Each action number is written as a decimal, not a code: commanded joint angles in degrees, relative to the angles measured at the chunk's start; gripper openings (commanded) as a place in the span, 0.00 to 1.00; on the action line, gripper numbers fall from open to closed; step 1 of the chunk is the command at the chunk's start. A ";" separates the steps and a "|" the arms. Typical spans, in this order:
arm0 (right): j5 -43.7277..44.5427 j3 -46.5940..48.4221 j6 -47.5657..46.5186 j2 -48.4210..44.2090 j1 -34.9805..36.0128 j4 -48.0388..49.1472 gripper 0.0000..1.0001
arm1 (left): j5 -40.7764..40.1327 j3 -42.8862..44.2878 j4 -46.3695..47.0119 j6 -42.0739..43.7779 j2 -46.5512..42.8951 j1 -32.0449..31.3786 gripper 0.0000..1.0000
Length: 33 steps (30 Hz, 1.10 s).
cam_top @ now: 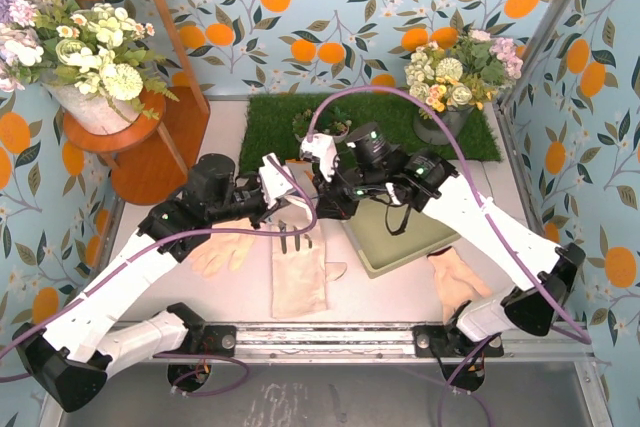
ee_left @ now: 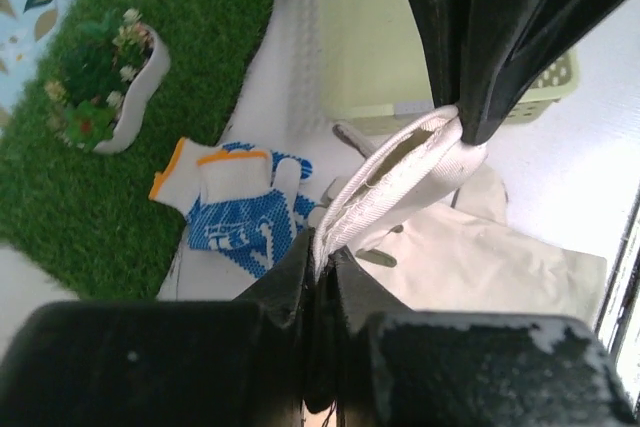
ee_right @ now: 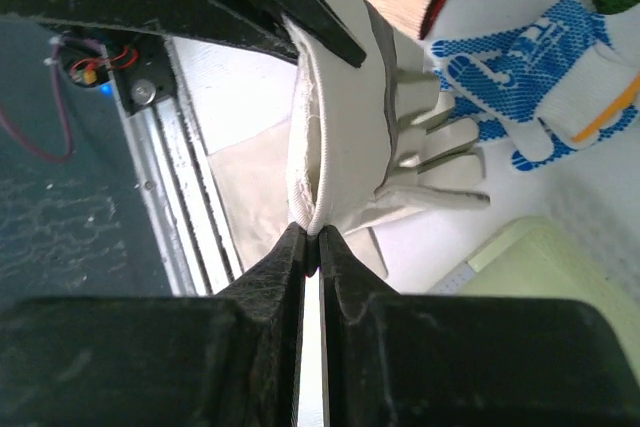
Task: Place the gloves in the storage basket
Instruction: Pair the glove at the center of the board.
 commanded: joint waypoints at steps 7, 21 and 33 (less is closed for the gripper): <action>18.22 0.52 6.05 3.48 0.84 14.42 0.00 | -16.27 -1.79 11.42 -0.71 -1.61 -0.29 0.00; 14.27 -17.67 14.71 3.52 0.81 25.99 0.00 | -12.12 -14.35 17.24 -4.56 -1.62 -0.30 0.00; 9.54 -24.29 21.77 1.71 0.90 25.98 0.00 | -5.90 -17.06 16.55 -6.67 3.42 -3.79 0.00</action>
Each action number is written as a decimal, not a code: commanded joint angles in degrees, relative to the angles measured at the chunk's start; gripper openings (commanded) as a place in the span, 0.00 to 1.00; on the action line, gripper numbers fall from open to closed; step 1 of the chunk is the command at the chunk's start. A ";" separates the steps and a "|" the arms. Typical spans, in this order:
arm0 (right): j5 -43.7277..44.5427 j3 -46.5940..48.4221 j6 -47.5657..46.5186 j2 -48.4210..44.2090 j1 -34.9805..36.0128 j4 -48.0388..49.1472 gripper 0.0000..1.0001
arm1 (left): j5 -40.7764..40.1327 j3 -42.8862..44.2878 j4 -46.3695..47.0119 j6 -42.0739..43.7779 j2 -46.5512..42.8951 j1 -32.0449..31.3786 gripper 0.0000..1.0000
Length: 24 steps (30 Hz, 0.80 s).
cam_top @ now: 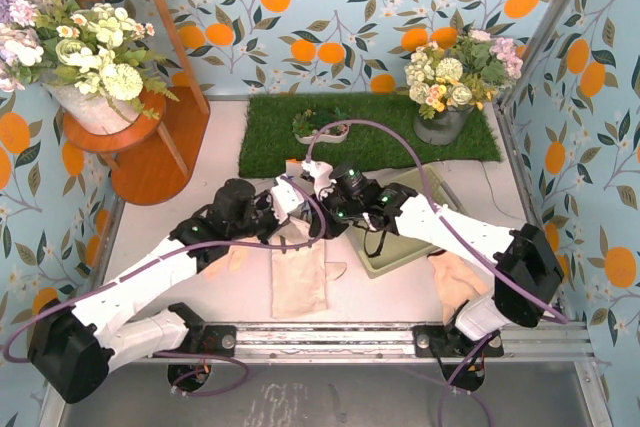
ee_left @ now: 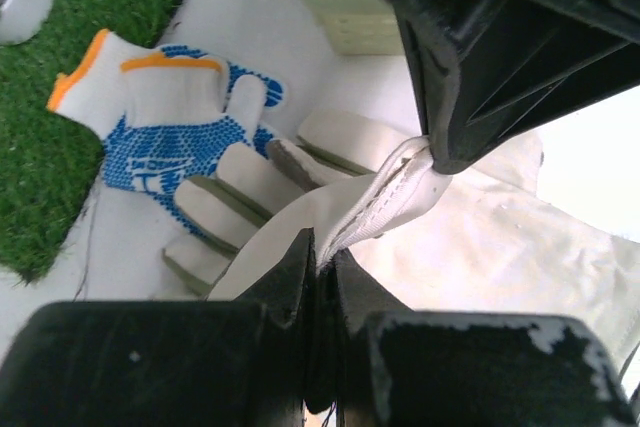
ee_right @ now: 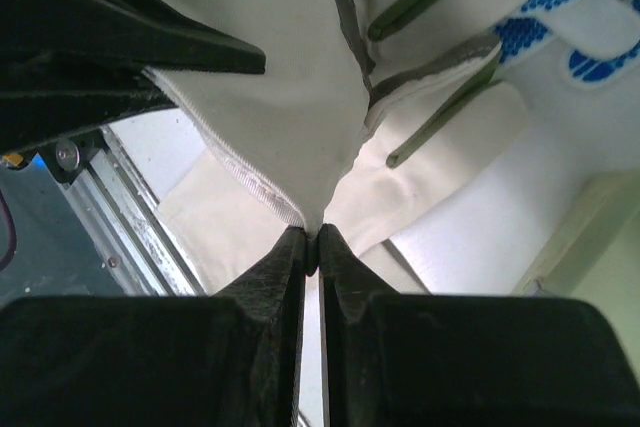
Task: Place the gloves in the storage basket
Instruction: Pair the glove at the center of the board.
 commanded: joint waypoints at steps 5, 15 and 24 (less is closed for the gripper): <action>-0.88 -3.52 5.22 -3.41 1.56 0.78 0.00 | 1.06 0.47 0.01 -1.99 2.18 -5.62 0.00; 1.63 -10.20 9.20 -5.46 6.02 3.16 0.00 | 2.33 0.51 -1.04 -2.31 6.51 -8.74 0.00; 2.35 -15.33 11.85 -5.93 8.04 7.13 0.00 | 0.30 1.84 -1.65 -3.18 7.42 -9.13 0.66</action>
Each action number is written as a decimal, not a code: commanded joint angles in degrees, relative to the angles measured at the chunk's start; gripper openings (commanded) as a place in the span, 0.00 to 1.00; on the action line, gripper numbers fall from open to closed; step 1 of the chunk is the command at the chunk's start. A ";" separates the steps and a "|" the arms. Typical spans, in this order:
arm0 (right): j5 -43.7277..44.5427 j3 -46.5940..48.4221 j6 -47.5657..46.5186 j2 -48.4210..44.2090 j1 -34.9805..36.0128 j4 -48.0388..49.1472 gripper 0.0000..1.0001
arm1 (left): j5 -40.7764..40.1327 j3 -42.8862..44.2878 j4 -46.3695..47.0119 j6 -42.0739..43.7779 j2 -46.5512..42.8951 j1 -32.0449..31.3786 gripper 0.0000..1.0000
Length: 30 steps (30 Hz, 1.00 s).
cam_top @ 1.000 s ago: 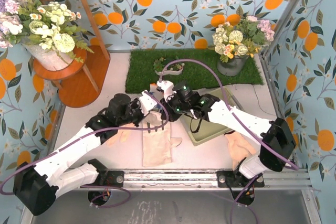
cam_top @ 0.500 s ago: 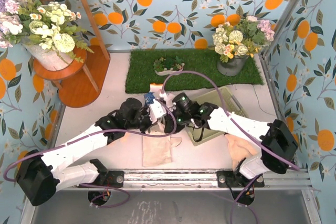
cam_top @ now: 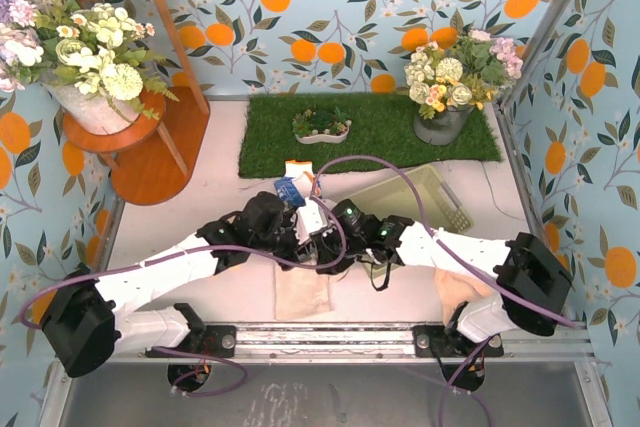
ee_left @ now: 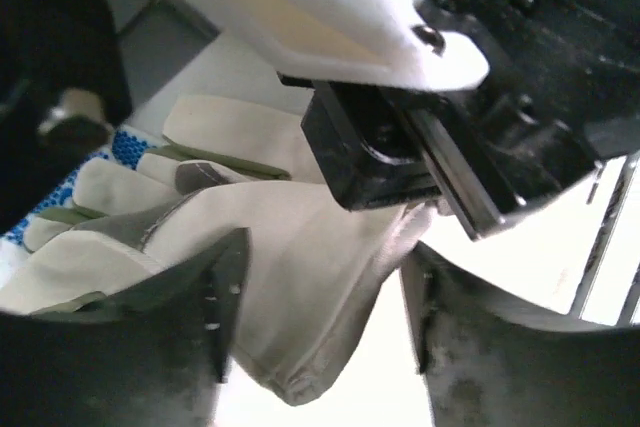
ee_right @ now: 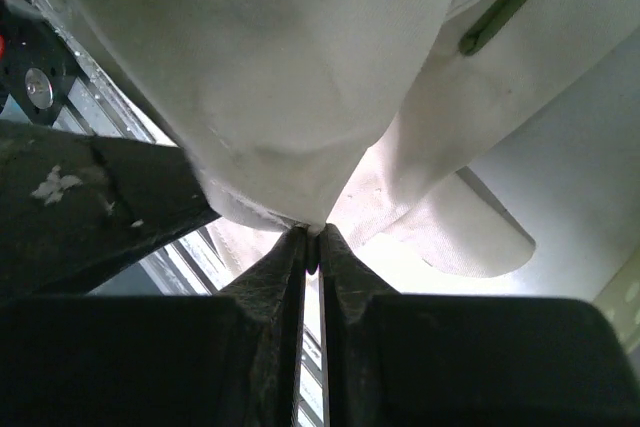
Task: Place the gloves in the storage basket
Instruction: Pair the glove at the center of the board.
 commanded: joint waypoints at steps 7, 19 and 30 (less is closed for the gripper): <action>-0.55 -1.19 1.33 -1.62 1.23 2.49 0.00 | -6.20 4.85 0.77 -8.83 -7.05 0.05 0.94; -0.68 -4.16 3.73 -2.34 1.77 5.10 0.00 | -27.94 5.14 0.80 -38.99 -14.12 0.05 0.97; 2.41 -4.37 3.15 0.18 9.14 4.77 0.00 | -28.98 -2.84 -0.76 -61.52 -15.80 2.95 0.97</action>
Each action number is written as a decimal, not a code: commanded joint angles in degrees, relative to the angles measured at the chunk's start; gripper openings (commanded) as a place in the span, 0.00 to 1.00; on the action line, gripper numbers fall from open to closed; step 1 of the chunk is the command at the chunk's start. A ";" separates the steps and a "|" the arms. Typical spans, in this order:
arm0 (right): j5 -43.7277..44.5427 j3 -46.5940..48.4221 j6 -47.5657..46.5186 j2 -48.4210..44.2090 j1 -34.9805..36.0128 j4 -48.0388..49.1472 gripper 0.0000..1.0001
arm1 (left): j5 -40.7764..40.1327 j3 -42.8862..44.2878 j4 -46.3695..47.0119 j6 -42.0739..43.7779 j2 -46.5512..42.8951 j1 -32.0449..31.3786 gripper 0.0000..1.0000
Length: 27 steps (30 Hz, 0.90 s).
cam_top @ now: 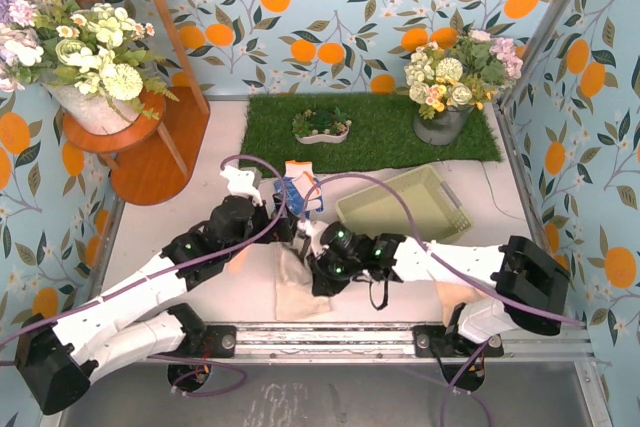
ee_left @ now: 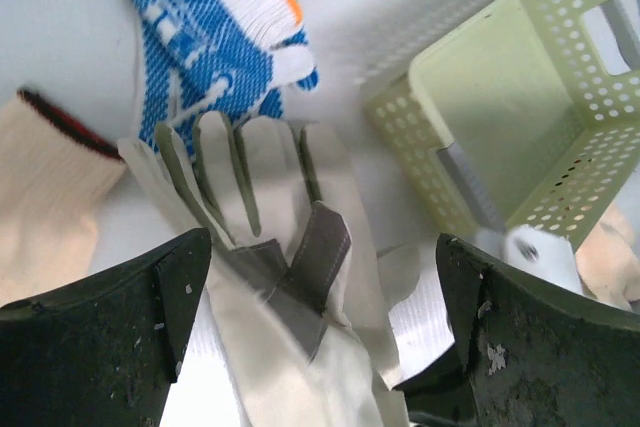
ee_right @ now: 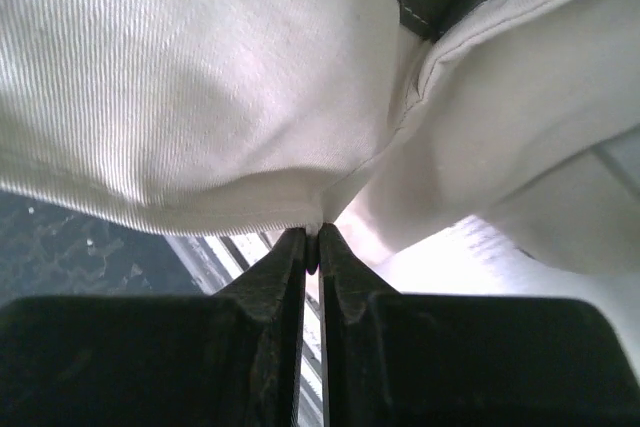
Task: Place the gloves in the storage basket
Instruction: Pair the glove at the center of the board.
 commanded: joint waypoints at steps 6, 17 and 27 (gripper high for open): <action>4.39 -0.27 0.27 2.34 5.61 2.05 0.00 | 7.65 -3.15 -1.73 -9.67 -0.15 3.86 0.97; 11.44 -0.51 2.46 -0.11 10.38 -3.74 0.17 | 10.79 -8.93 1.51 -15.75 5.01 6.47 0.96; 22.56 1.89 11.18 -6.47 11.58 -5.92 0.55 | 0.13 -10.18 -6.82 -20.86 -2.50 6.53 0.97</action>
